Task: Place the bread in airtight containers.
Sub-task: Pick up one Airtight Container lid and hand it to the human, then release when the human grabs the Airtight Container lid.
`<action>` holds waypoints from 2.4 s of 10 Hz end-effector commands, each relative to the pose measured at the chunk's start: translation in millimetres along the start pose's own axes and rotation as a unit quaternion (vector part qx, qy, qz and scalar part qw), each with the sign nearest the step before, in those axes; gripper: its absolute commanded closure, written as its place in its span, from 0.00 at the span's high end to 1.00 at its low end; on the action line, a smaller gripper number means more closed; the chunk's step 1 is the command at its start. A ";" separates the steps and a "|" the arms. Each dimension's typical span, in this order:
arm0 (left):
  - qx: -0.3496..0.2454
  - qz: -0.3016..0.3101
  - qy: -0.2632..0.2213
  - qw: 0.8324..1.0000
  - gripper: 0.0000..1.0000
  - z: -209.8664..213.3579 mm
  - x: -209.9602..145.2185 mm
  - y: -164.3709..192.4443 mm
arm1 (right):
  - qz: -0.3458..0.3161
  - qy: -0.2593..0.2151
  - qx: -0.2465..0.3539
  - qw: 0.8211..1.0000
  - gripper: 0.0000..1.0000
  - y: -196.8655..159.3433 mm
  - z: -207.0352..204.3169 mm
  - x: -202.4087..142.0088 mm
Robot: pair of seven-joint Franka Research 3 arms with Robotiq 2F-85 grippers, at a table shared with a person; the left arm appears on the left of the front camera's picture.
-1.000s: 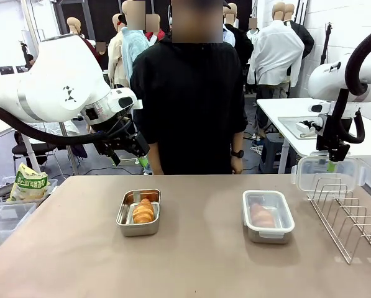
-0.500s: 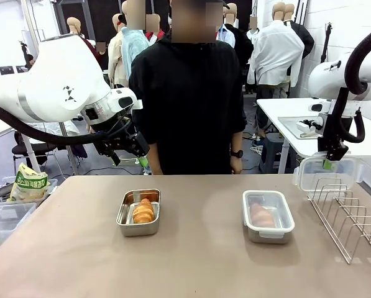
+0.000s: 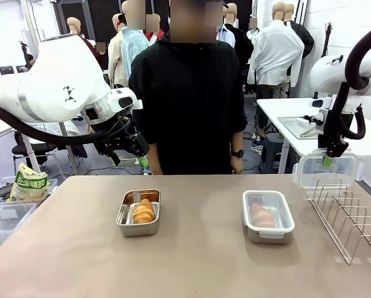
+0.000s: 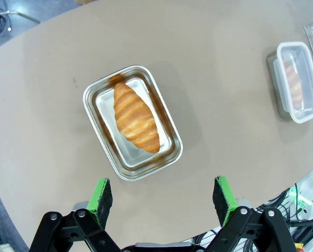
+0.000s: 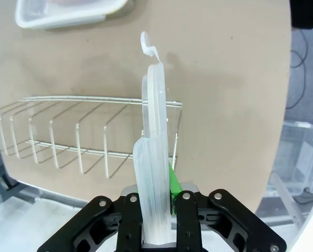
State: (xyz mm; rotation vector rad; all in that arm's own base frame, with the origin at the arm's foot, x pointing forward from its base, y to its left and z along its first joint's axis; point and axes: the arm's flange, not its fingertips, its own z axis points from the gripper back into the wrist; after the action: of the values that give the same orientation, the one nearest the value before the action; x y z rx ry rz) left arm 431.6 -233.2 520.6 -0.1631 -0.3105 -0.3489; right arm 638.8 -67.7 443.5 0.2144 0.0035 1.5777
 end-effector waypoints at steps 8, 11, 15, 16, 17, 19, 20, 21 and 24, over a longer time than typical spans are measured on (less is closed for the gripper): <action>0.001 0.001 -0.001 1.000 1.00 1.4 -0.7 0.8 | 0.145 -0.033 -0.160 0.976 0.00 53.4 152.3 73.5; 0.001 0.001 -0.001 1.000 1.00 1.4 -0.7 0.8 | 0.250 -0.049 -0.288 0.923 0.00 49.1 190.8 128.0; 0.001 0.001 -0.001 1.000 1.00 1.4 -0.7 0.8 | 0.305 -0.063 -0.347 0.885 0.00 76.7 226.9 160.4; 0.001 0.001 -0.001 1.000 1.00 1.4 -0.7 0.8 | 0.327 -0.068 -0.325 0.885 0.00 71.1 223.1 162.8; 0.001 0.001 -0.001 1.000 1.00 1.4 -0.7 0.8 | 0.286 -0.042 -0.331 0.898 0.00 67.5 232.1 166.3; 0.001 0.001 -0.001 1.000 1.00 1.4 -0.7 0.8 | 0.286 -0.042 -0.331 0.898 0.00 67.5 232.1 166.3; 0.001 0.001 -0.001 1.000 1.00 1.4 -0.7 0.8 | 0.286 -0.042 -0.331 0.898 0.00 67.5 232.1 166.3; 0.001 0.001 -0.001 1.000 1.00 1.4 -0.7 0.8 | 0.286 -0.042 -0.331 0.898 0.00 67.5 232.1 166.3; 0.001 0.001 -0.001 1.000 1.00 1.4 -0.7 0.8 | 0.286 -0.042 -0.331 0.898 0.00 67.5 232.1 166.3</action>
State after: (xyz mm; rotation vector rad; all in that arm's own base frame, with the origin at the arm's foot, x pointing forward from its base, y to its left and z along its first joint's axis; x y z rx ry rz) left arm 431.6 -233.2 520.8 -0.1632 -0.3110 -0.3490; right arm 603.3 63.0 701.2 -0.2693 -0.7330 2.0714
